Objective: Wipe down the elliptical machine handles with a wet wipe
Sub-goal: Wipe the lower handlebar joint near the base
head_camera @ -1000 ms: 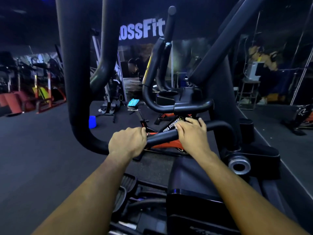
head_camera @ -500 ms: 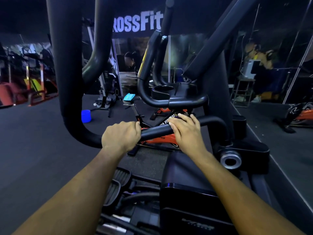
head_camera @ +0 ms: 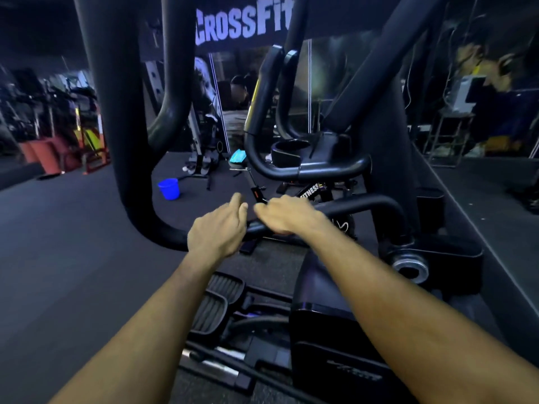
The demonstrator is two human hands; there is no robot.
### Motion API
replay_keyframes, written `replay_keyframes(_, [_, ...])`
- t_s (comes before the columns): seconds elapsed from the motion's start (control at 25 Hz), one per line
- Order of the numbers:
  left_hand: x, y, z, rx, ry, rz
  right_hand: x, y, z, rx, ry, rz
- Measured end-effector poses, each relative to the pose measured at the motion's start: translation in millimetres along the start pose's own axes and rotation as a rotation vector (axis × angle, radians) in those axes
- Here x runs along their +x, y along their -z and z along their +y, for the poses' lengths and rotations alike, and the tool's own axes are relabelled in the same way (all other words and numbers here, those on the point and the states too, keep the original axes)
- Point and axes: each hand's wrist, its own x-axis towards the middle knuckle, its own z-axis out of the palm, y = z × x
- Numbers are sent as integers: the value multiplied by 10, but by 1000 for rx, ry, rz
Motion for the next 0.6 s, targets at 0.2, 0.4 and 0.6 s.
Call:
replay_keyframes(0.2, [98, 59, -104, -800, 114, 332, 264, 88, -472, 471, 74, -357])
replay_keyframes(0.4, [104, 55, -164, -893, 99, 338, 405, 120, -553, 533, 119, -379])
replay_keyframes(0.6, [49, -54, -59, -24, -48, -3, 220, 136, 290, 342, 98, -451])
